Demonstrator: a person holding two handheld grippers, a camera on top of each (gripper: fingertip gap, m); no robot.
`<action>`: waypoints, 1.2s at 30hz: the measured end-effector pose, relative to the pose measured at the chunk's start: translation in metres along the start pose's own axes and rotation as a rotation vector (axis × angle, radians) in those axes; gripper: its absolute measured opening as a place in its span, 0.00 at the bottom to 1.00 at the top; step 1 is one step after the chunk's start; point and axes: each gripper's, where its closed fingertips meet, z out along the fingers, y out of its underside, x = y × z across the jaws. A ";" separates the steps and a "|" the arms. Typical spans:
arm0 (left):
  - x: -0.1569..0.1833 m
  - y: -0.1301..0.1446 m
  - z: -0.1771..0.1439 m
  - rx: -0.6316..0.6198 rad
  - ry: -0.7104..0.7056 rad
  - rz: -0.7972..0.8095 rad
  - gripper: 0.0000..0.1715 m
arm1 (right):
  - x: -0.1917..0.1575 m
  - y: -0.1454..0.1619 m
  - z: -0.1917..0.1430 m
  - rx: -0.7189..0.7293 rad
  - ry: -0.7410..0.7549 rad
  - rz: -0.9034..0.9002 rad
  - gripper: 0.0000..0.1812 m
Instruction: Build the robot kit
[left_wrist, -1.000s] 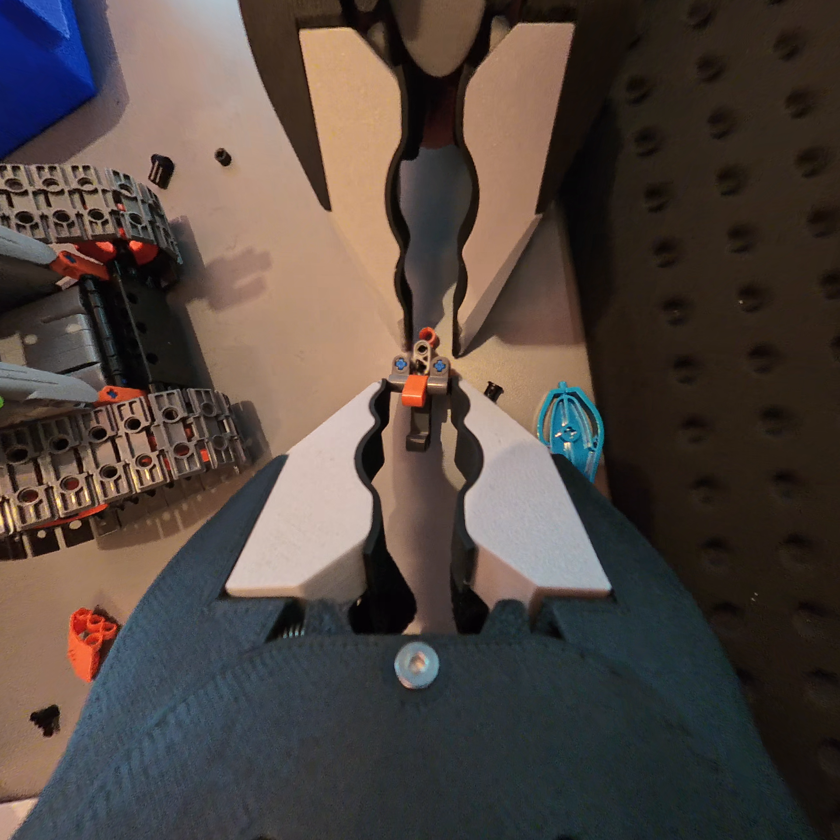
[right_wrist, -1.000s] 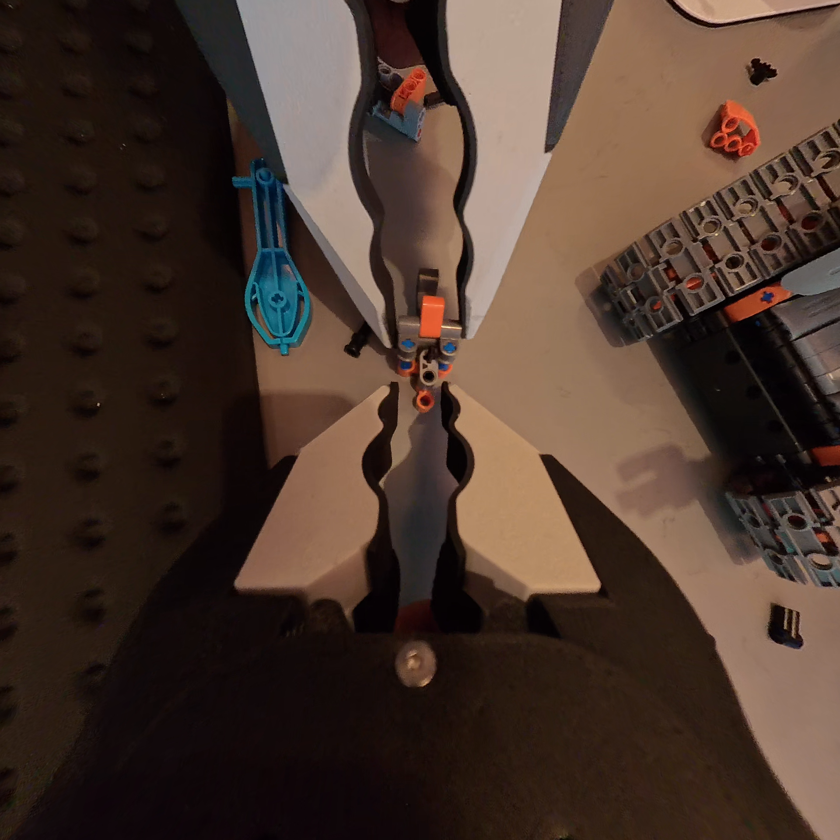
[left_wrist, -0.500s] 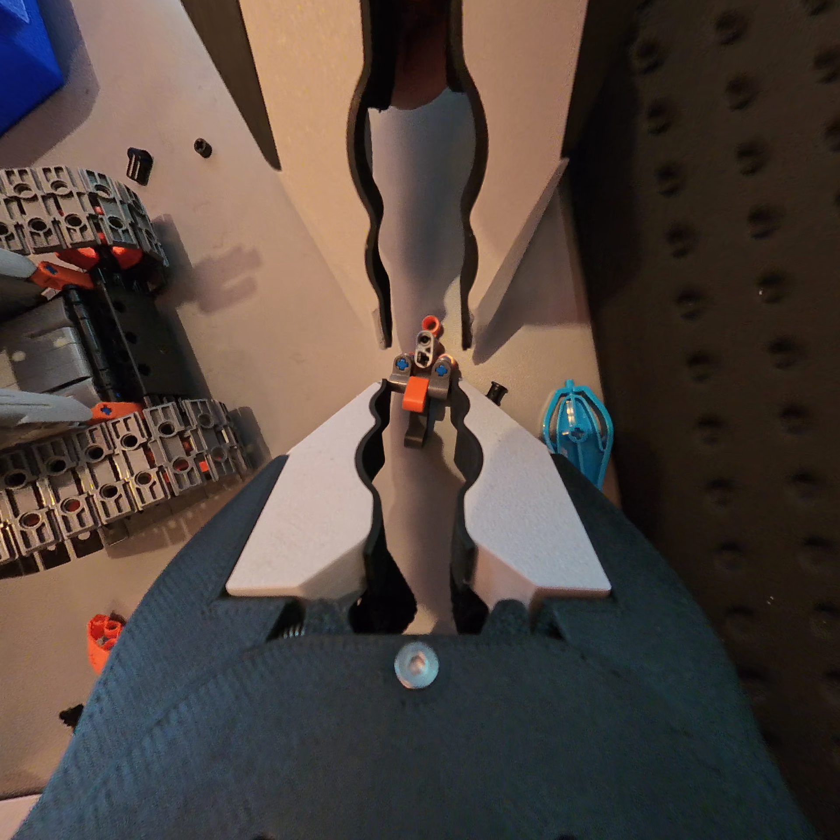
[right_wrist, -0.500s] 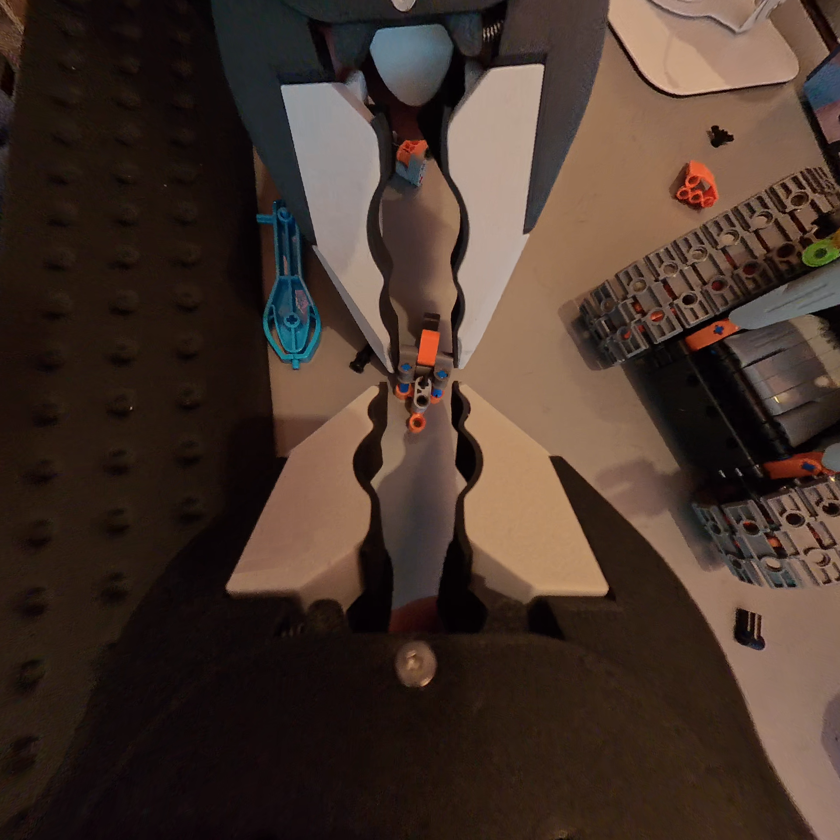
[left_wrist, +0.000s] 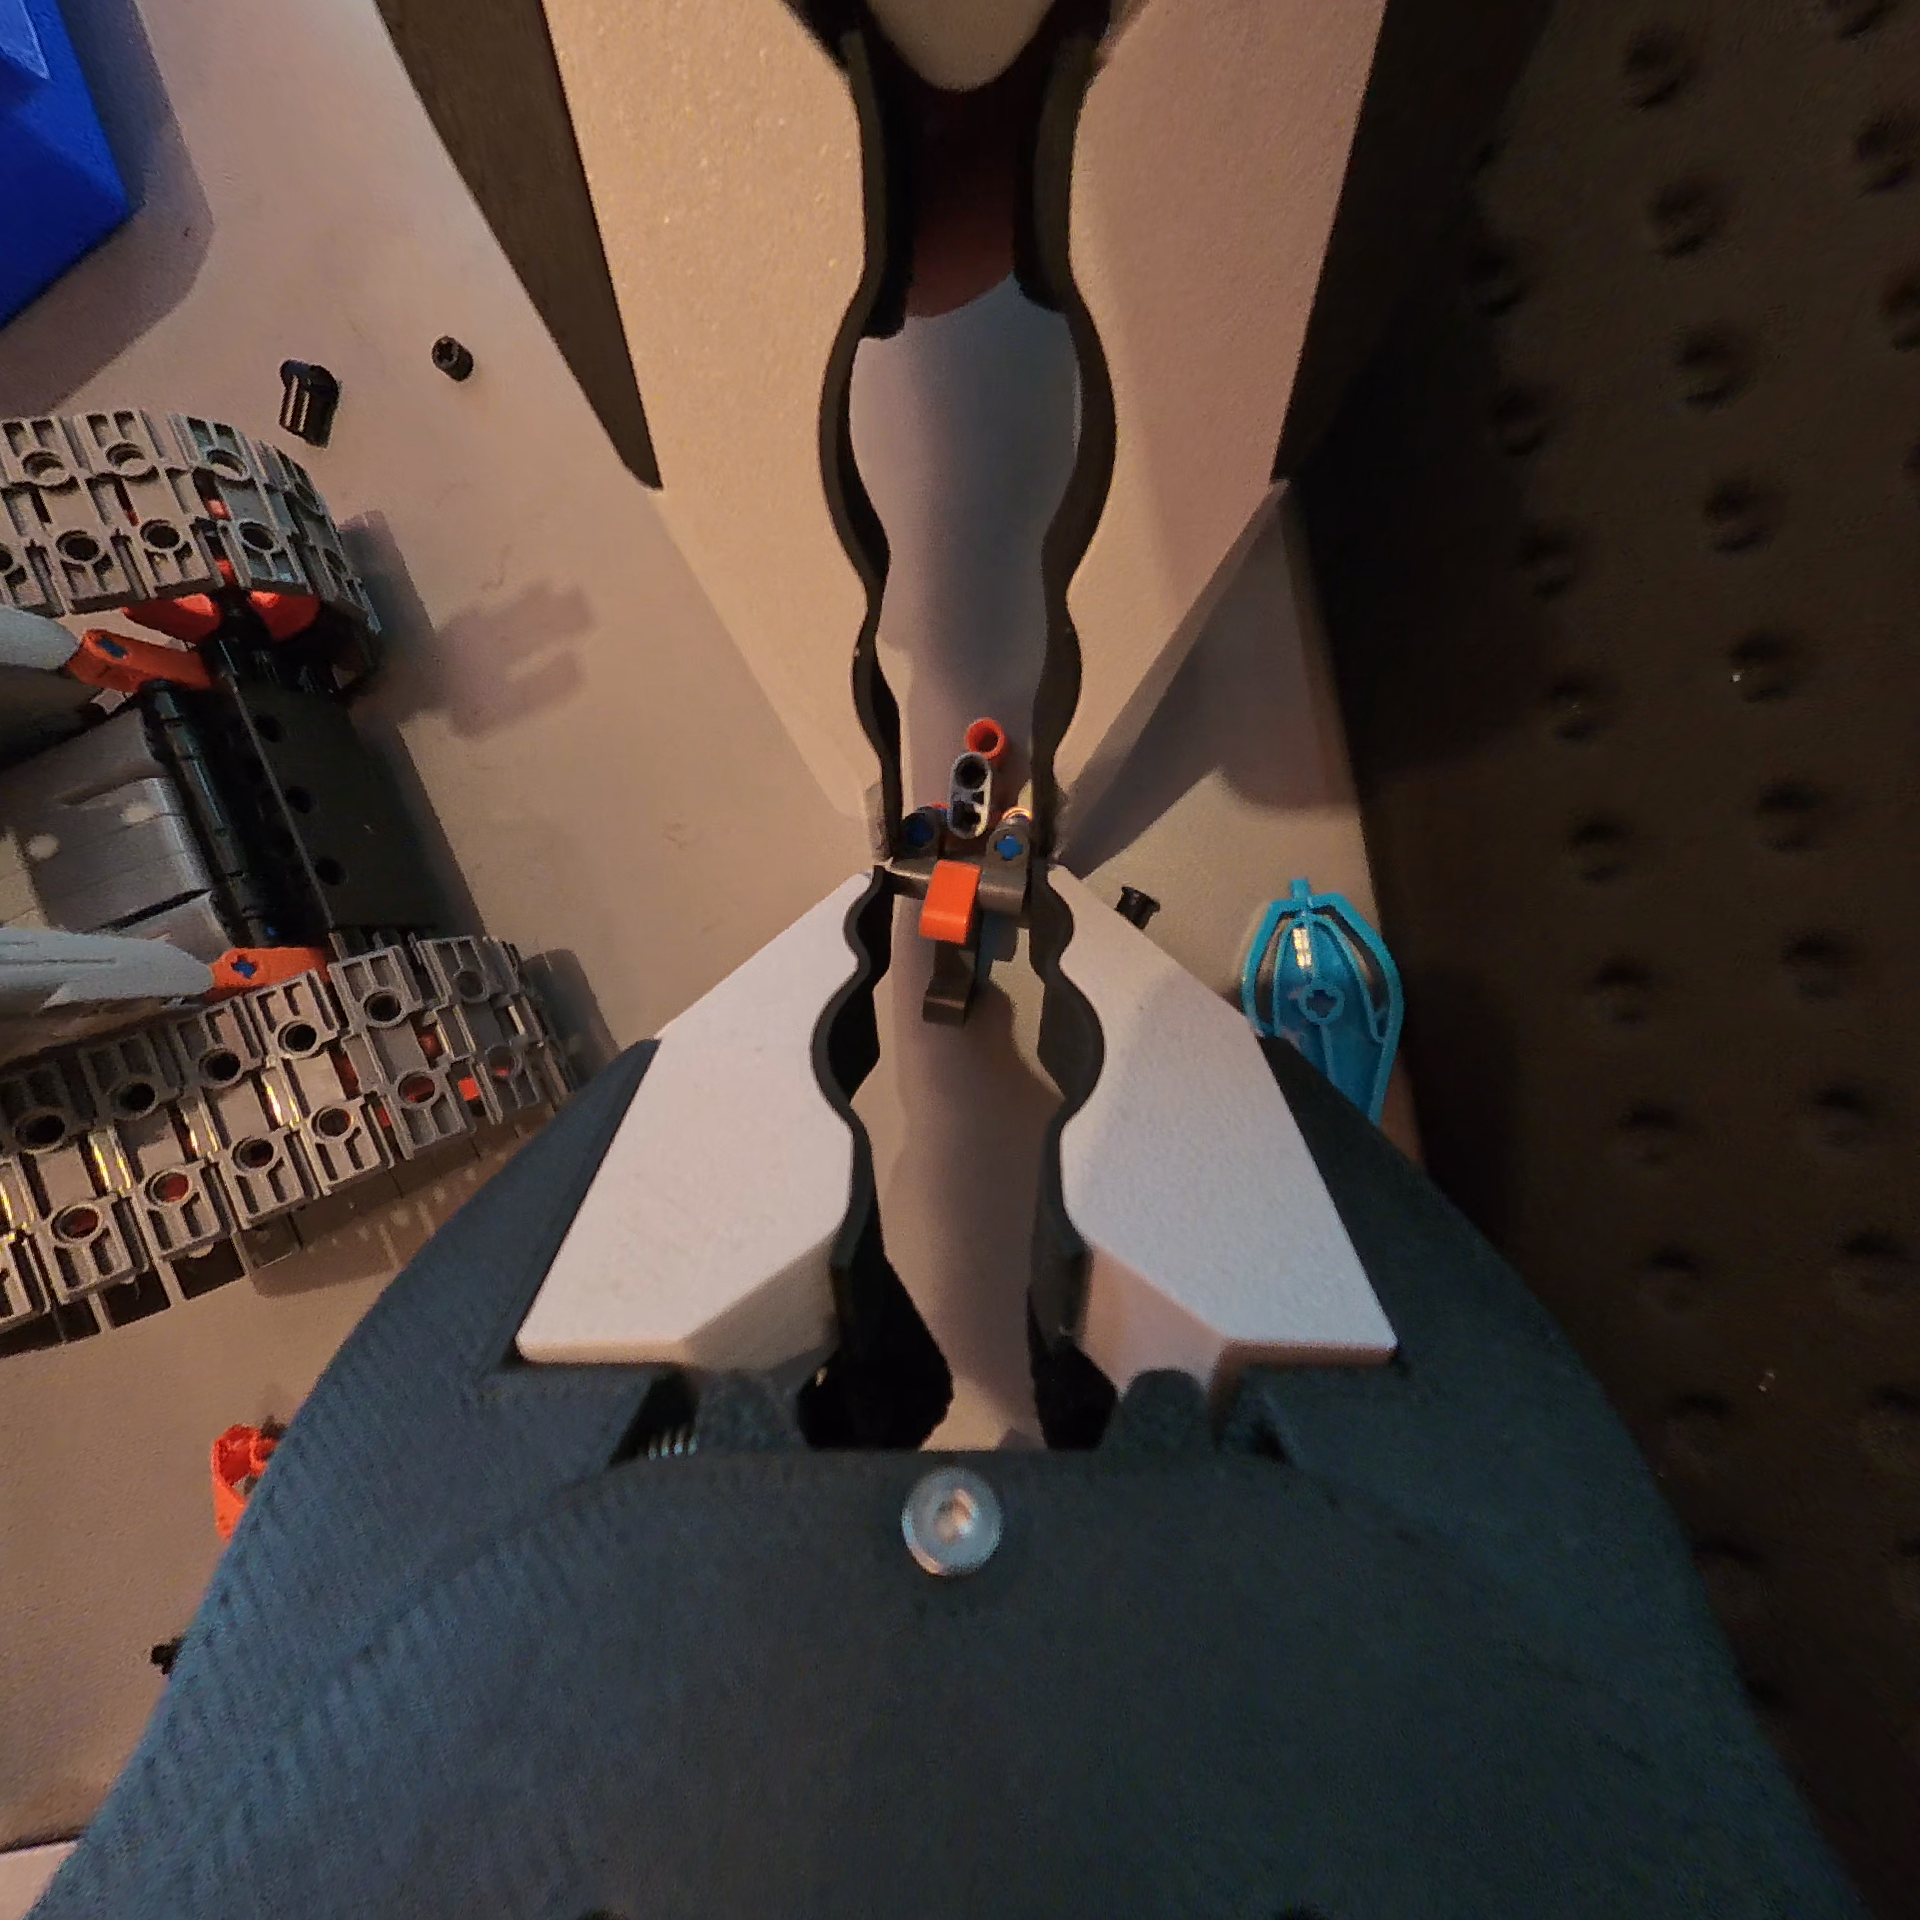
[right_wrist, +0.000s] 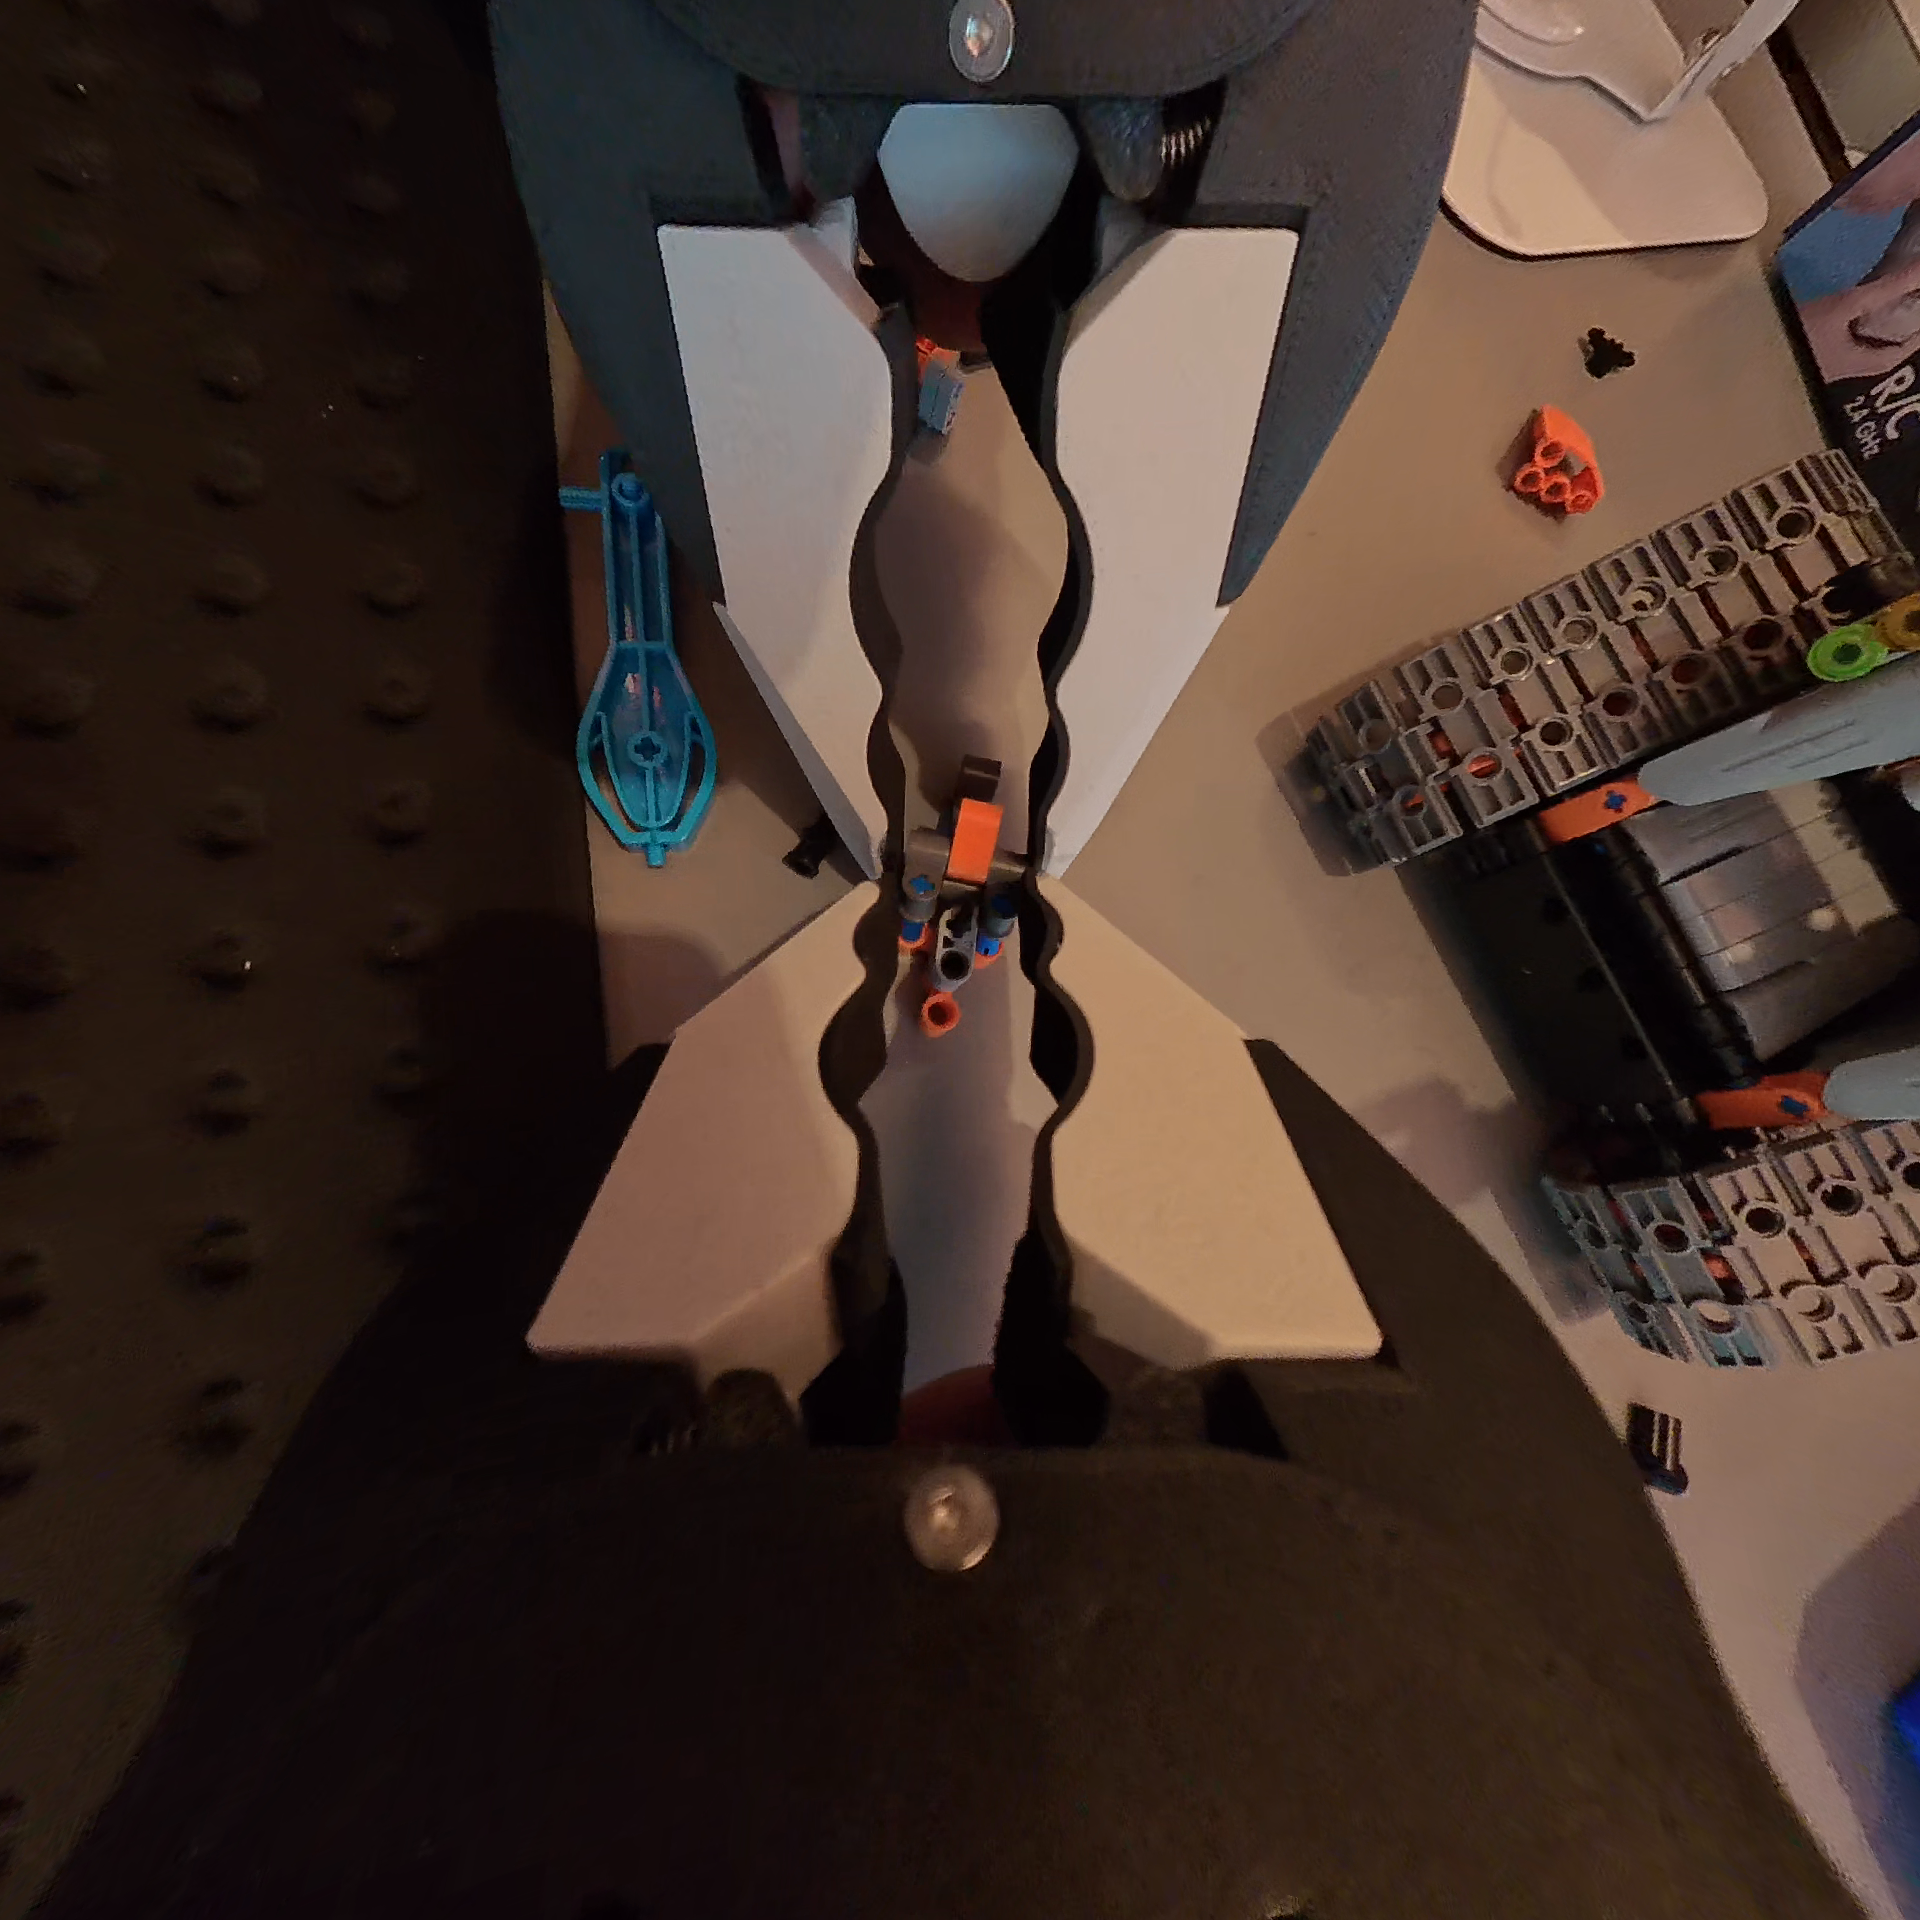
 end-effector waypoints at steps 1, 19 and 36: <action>0.000 -0.001 0.000 0.002 0.001 0.000 0.14 | 0.000 0.000 -0.001 0.003 -0.001 0.009 0.11; 0.002 -0.011 0.002 -0.110 0.007 0.077 0.14 | -0.003 0.010 -0.010 0.092 -0.035 0.129 0.11; 0.000 -0.011 0.009 -0.116 -0.006 0.049 0.15 | -0.002 0.010 -0.019 0.110 -0.043 0.164 0.17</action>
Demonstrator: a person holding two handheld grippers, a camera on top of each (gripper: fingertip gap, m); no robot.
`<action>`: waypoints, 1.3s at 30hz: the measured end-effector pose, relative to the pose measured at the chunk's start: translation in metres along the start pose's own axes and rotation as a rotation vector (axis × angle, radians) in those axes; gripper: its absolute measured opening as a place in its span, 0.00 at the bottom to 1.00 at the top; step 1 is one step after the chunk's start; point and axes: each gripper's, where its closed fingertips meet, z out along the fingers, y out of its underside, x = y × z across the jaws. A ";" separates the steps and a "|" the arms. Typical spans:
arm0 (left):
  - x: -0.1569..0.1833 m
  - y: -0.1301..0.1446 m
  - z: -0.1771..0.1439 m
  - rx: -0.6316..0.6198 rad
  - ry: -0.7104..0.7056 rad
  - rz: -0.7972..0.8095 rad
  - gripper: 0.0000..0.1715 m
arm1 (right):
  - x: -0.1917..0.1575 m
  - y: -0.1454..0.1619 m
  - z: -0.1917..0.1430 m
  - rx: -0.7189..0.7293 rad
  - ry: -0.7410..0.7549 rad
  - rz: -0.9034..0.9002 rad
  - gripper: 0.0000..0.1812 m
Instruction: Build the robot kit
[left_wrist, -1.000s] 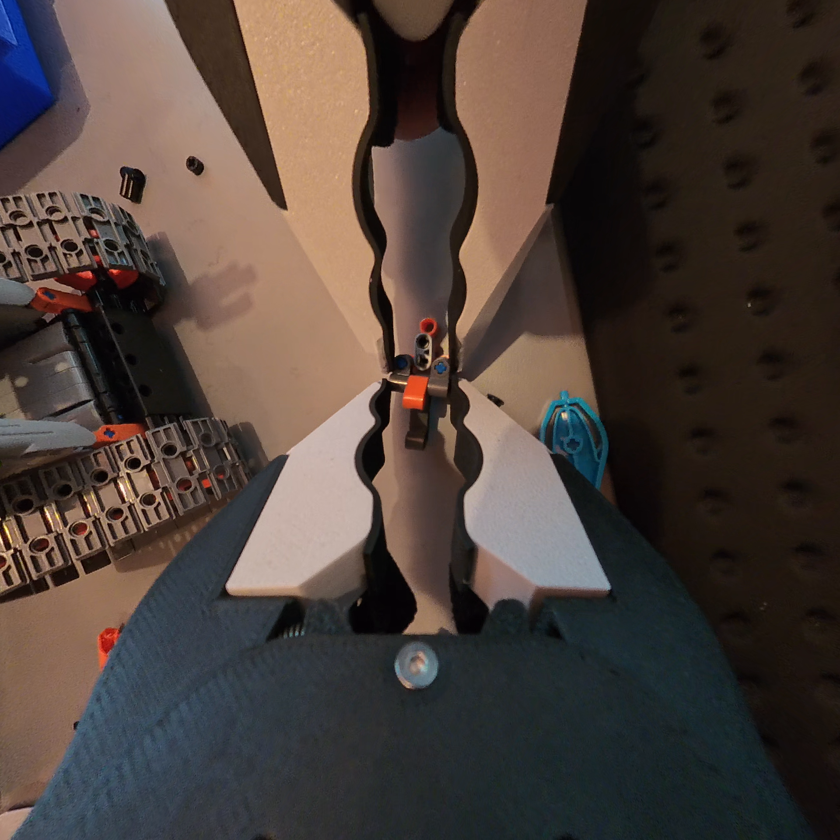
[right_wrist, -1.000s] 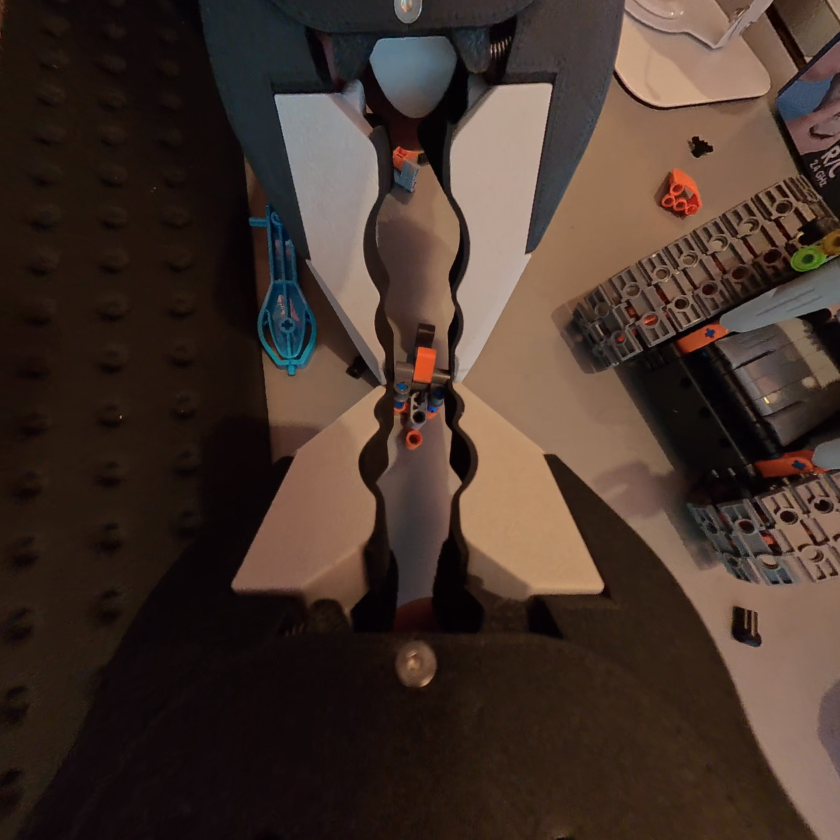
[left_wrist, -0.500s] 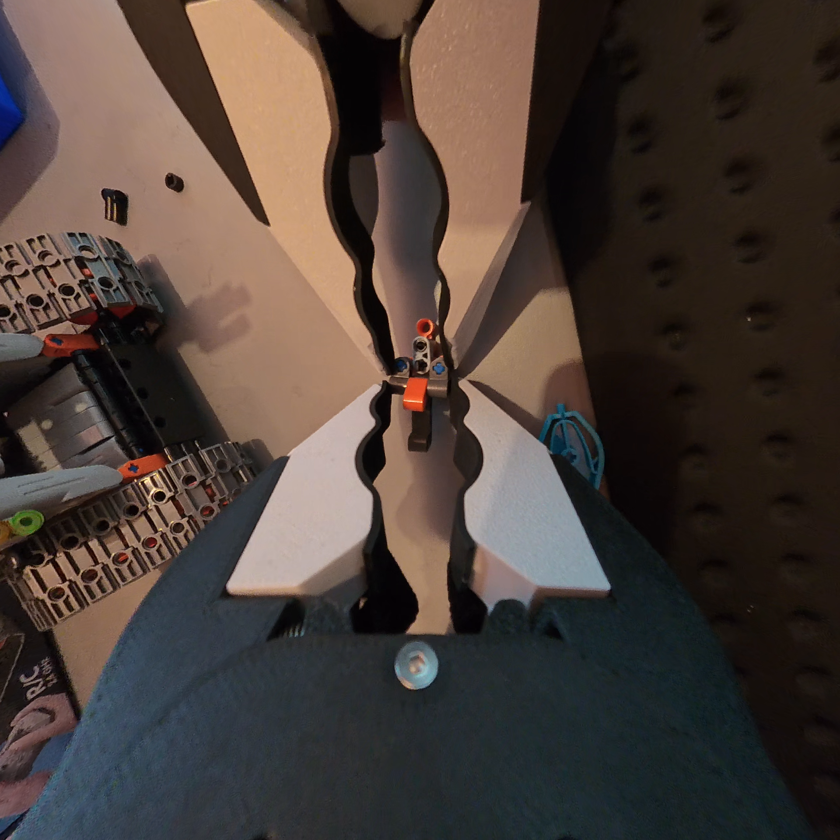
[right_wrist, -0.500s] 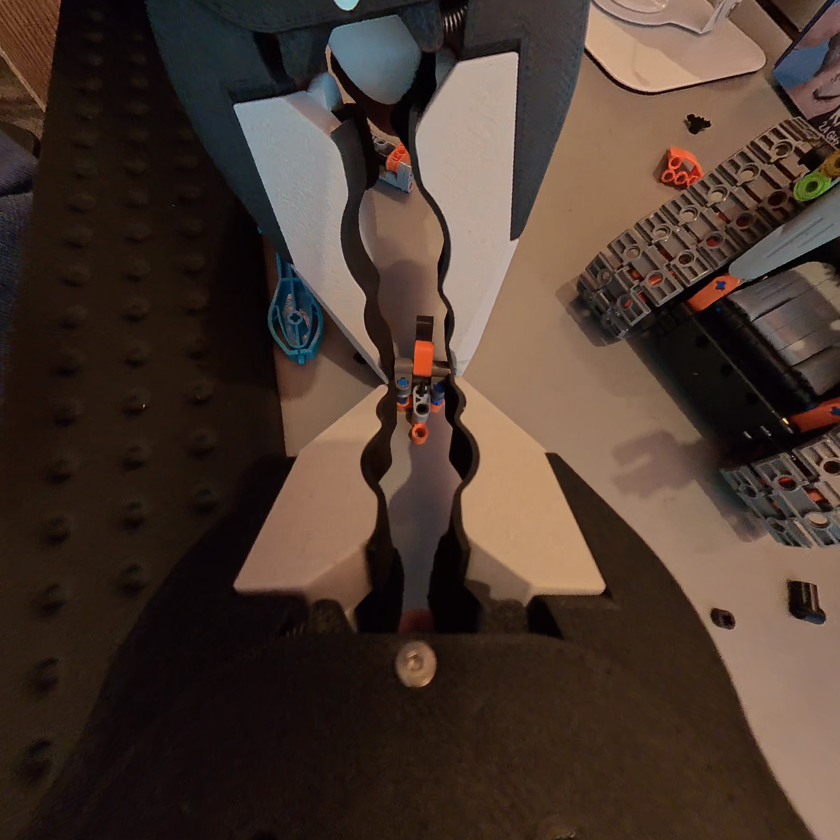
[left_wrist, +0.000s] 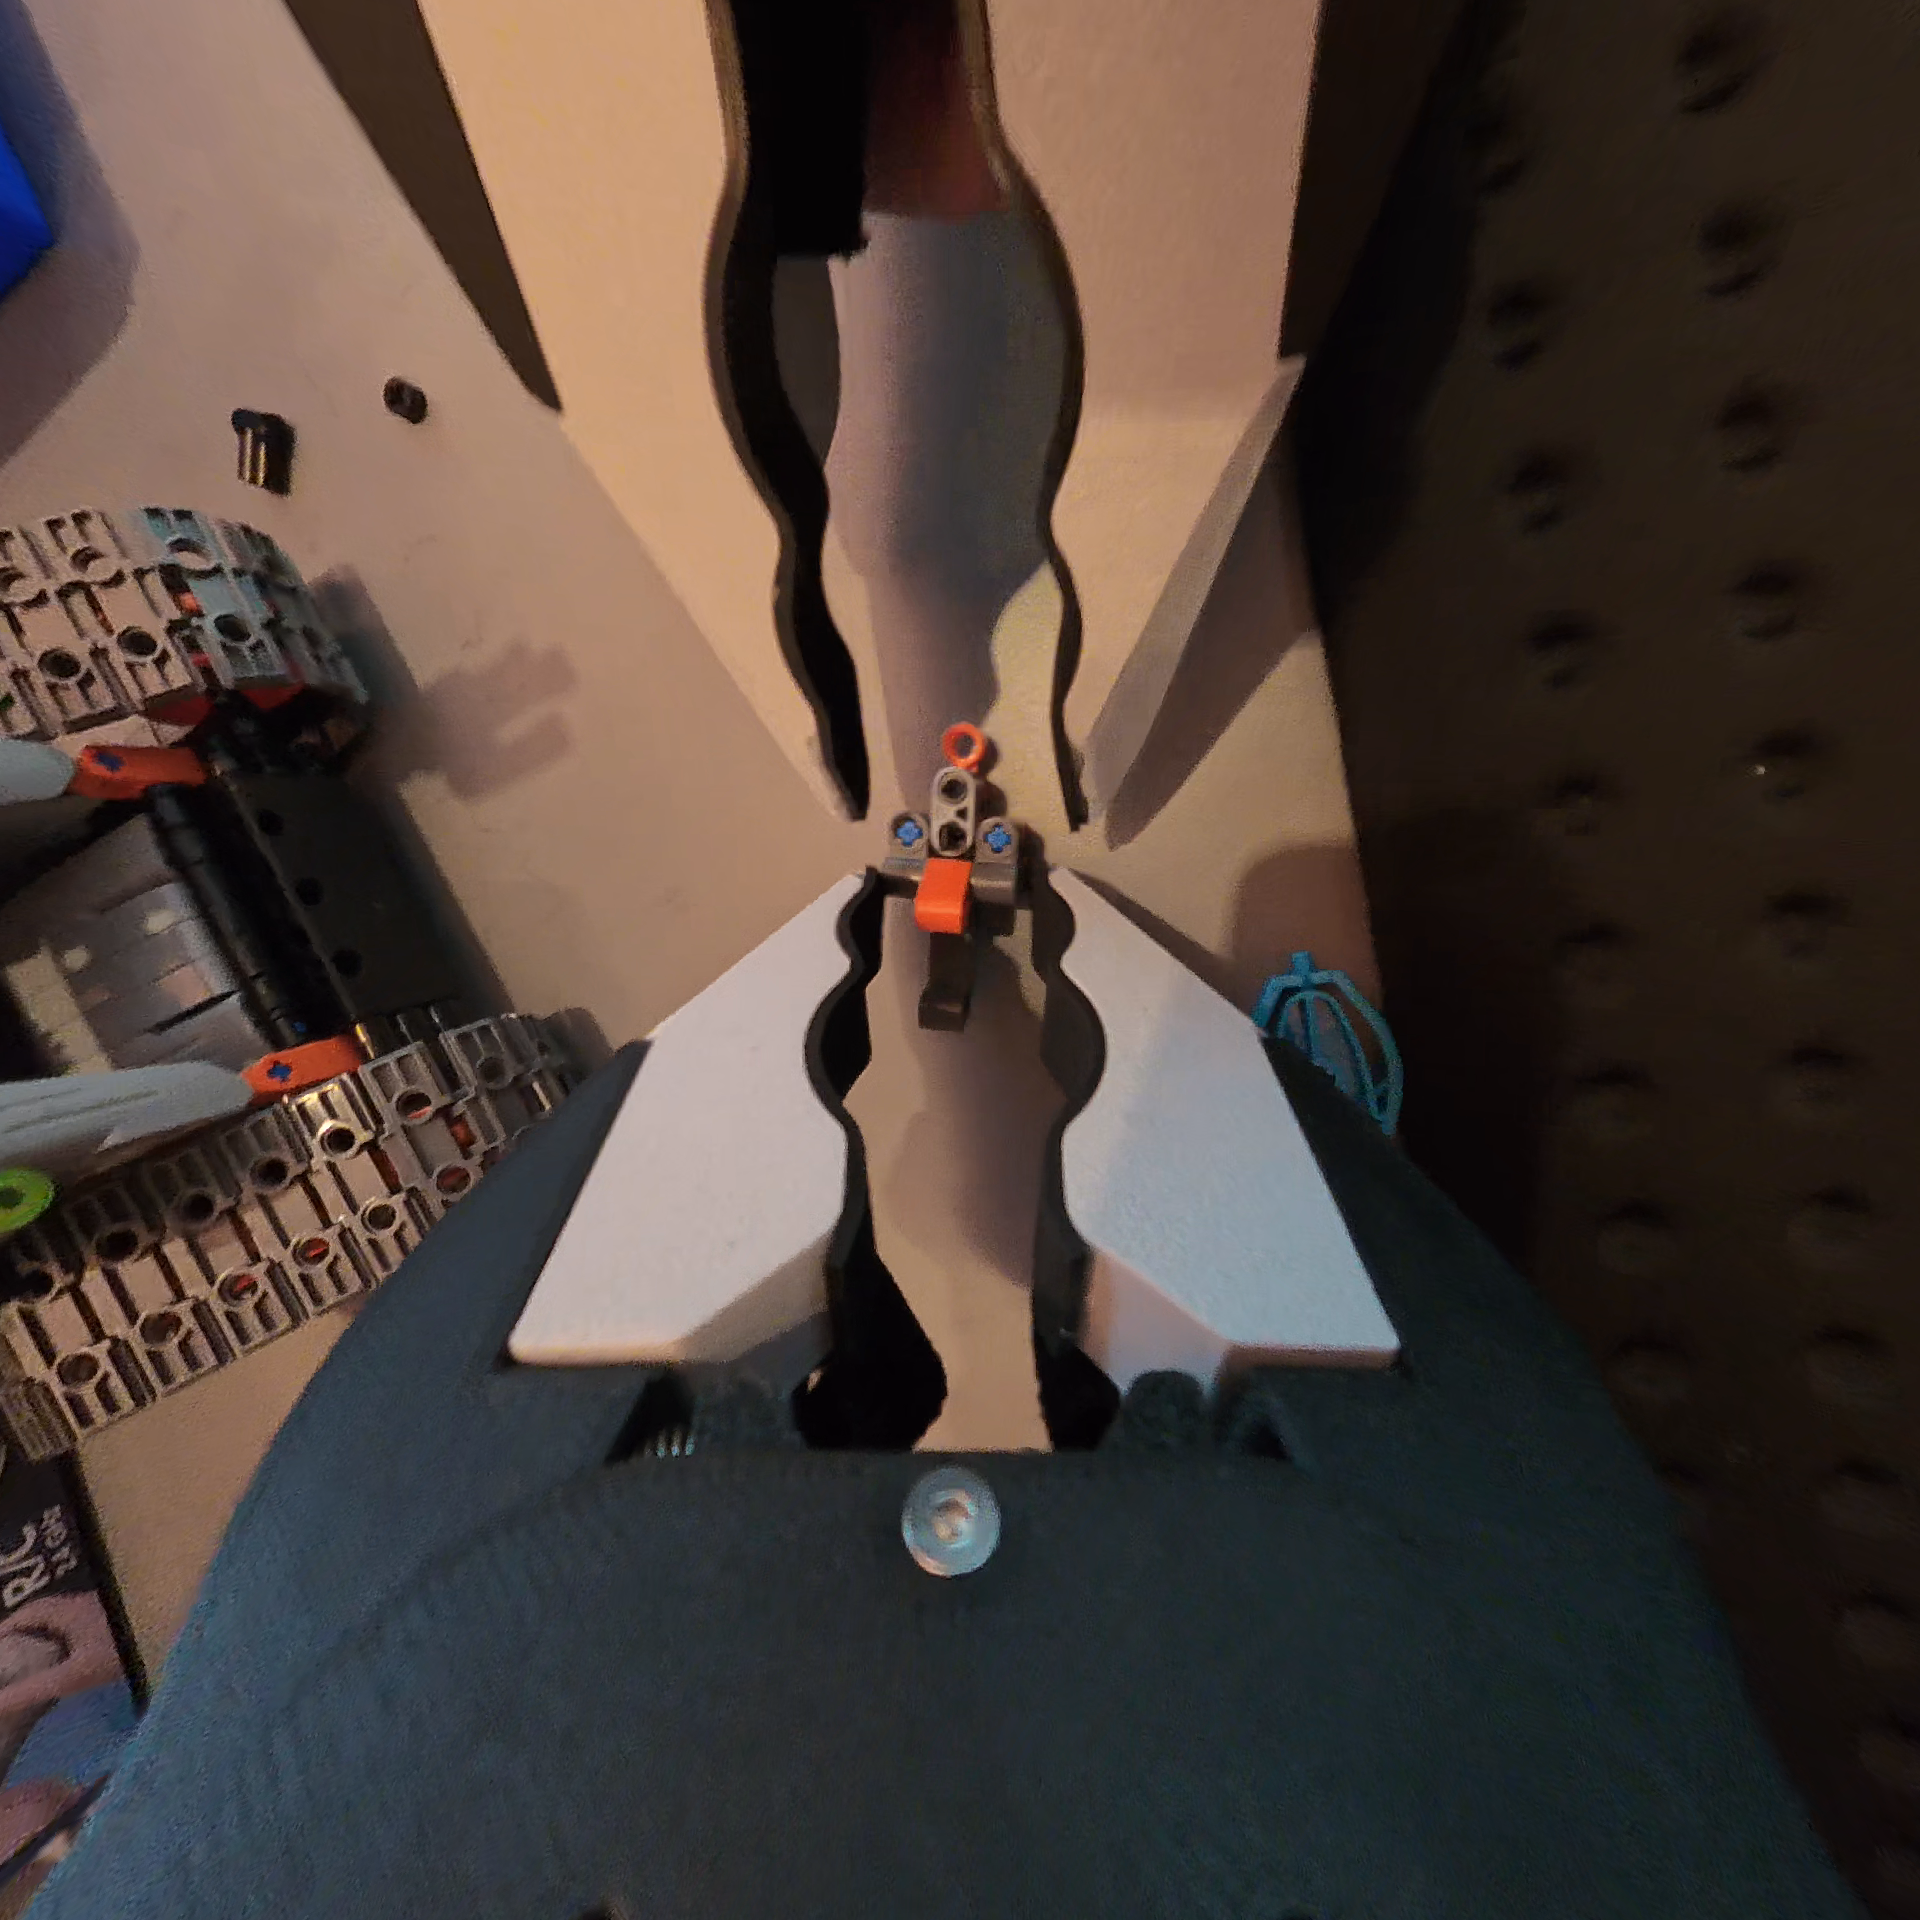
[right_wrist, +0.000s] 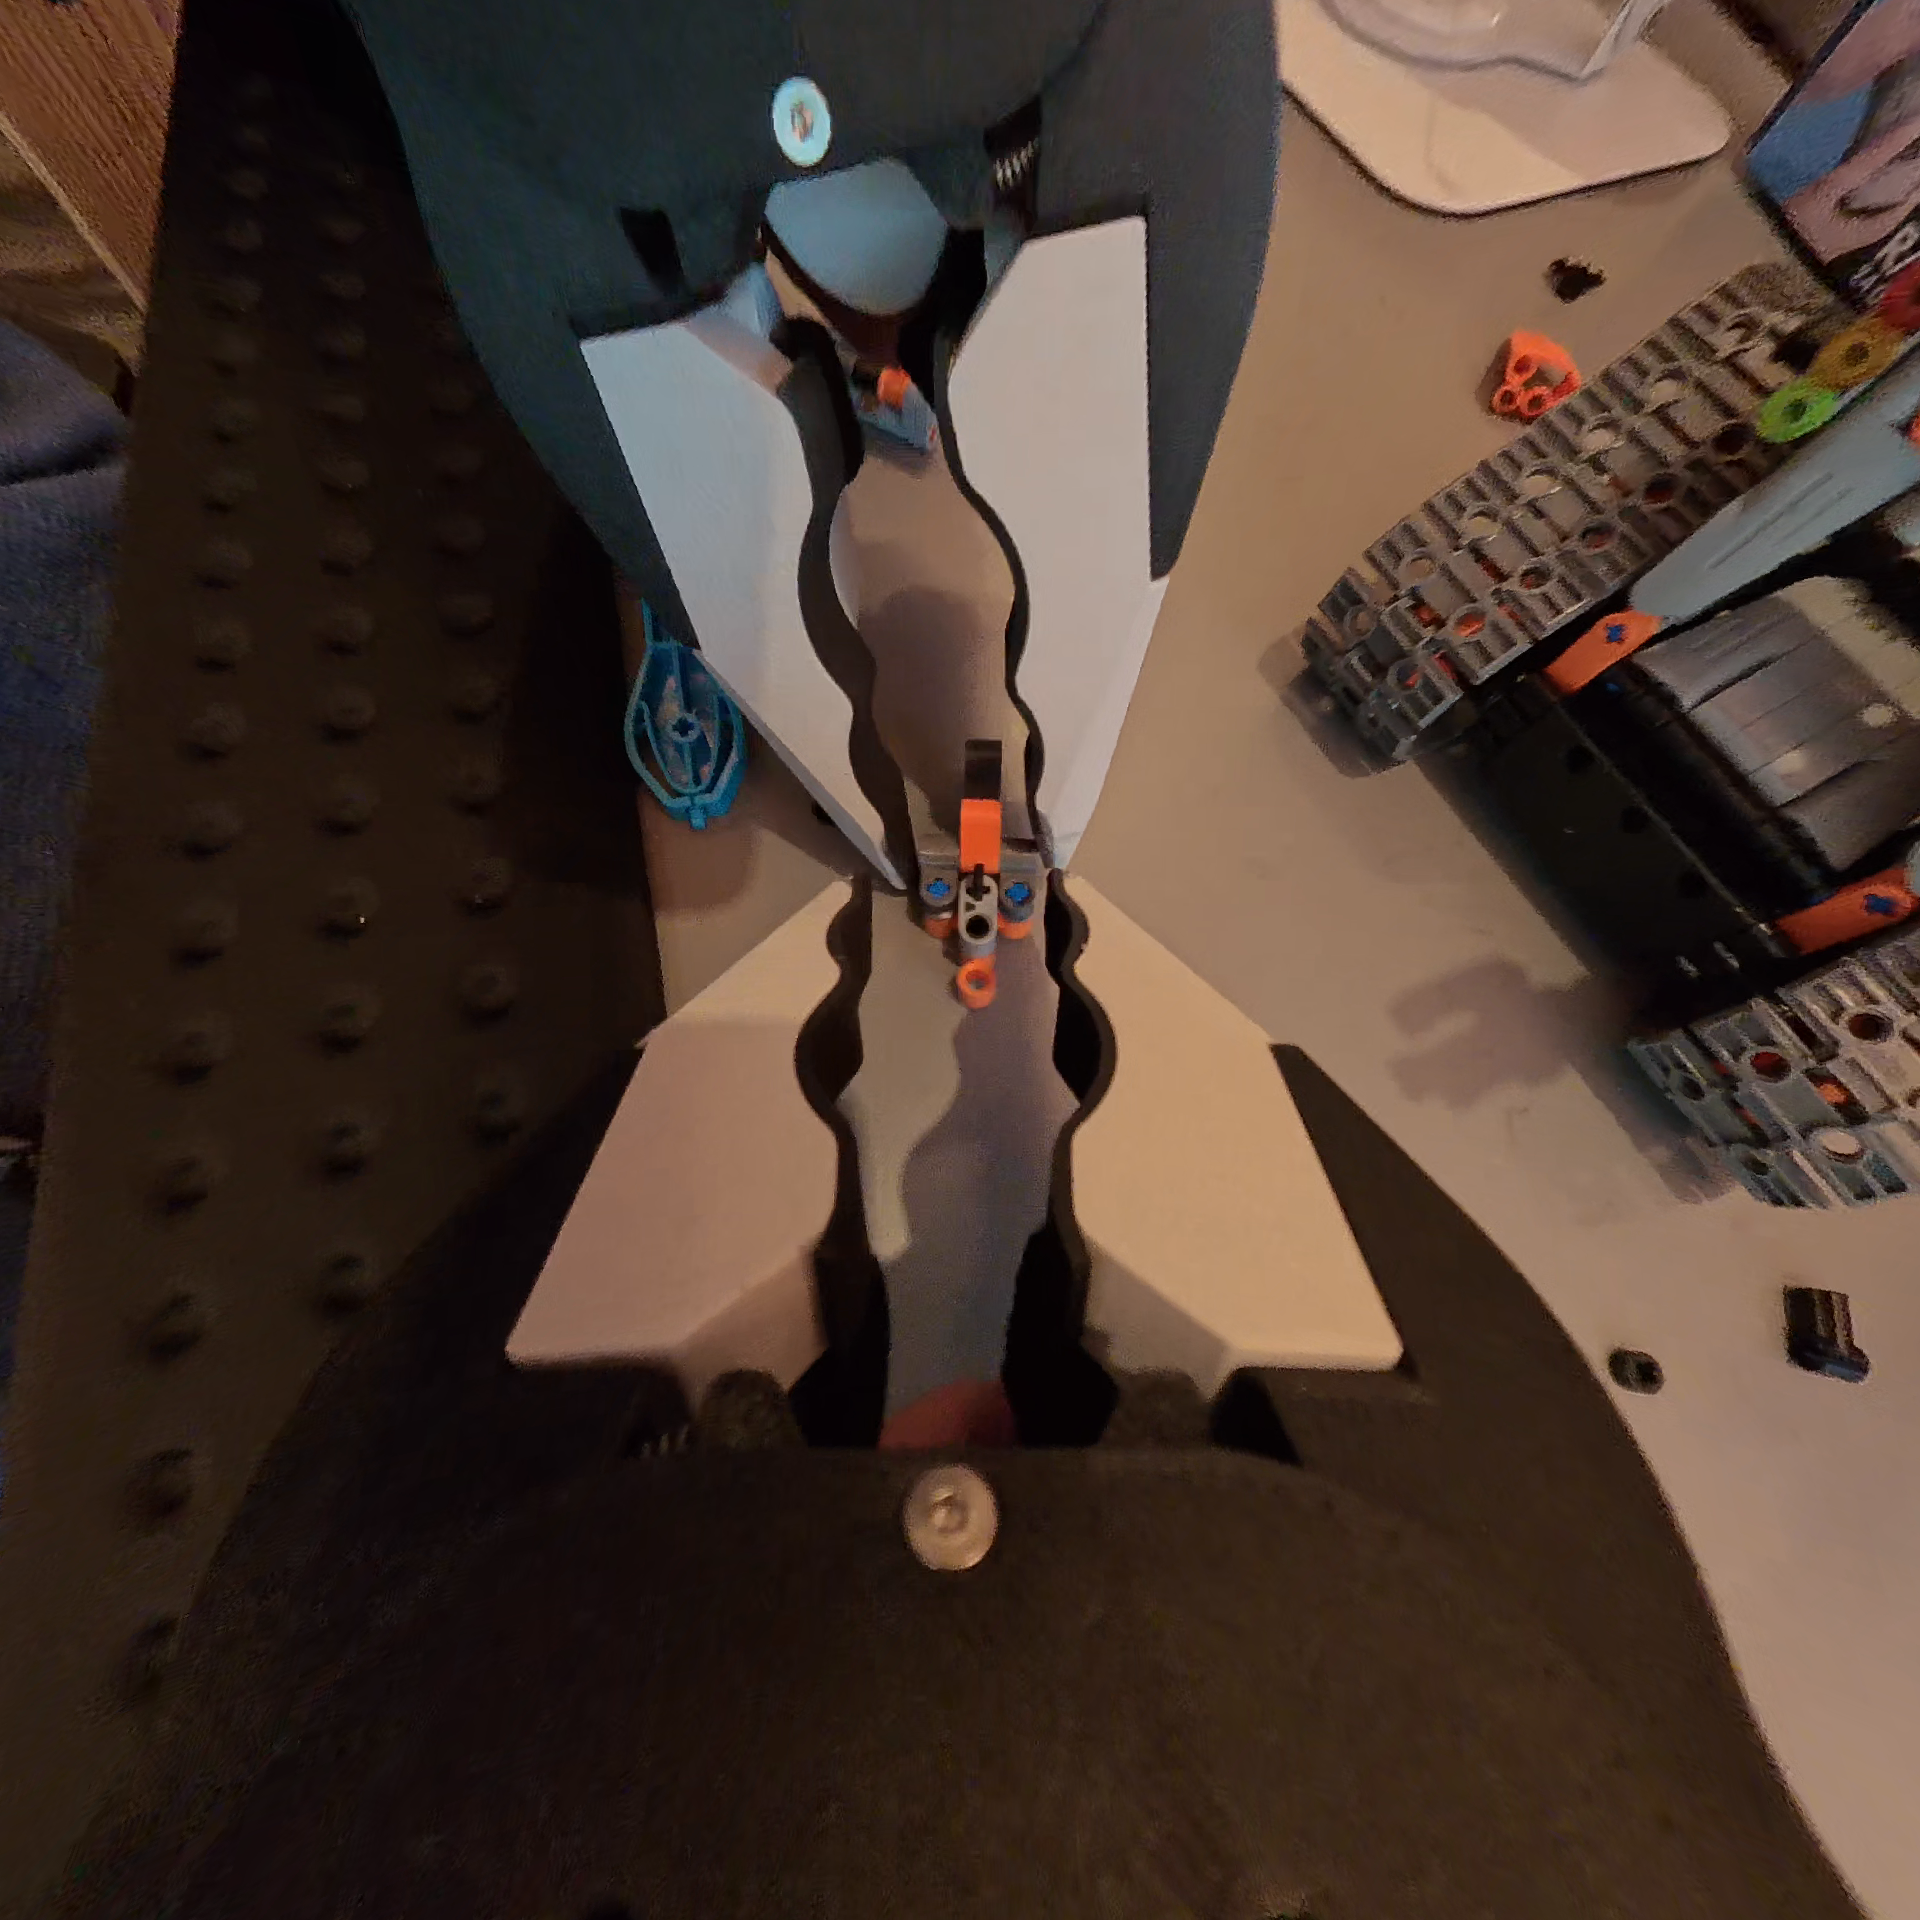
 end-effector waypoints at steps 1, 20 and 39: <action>-0.001 0.001 0.000 0.004 -0.001 -0.014 0.19 | 0.001 0.001 -0.001 -0.002 0.001 0.006 0.17; -0.023 0.137 -0.149 0.040 -0.369 -0.347 0.15 | 0.013 -0.009 -0.015 0.007 0.118 -0.077 0.14; 0.045 0.291 -0.213 -0.123 -0.511 -0.631 0.15 | -0.005 -0.062 0.022 -0.030 0.108 -0.233 0.15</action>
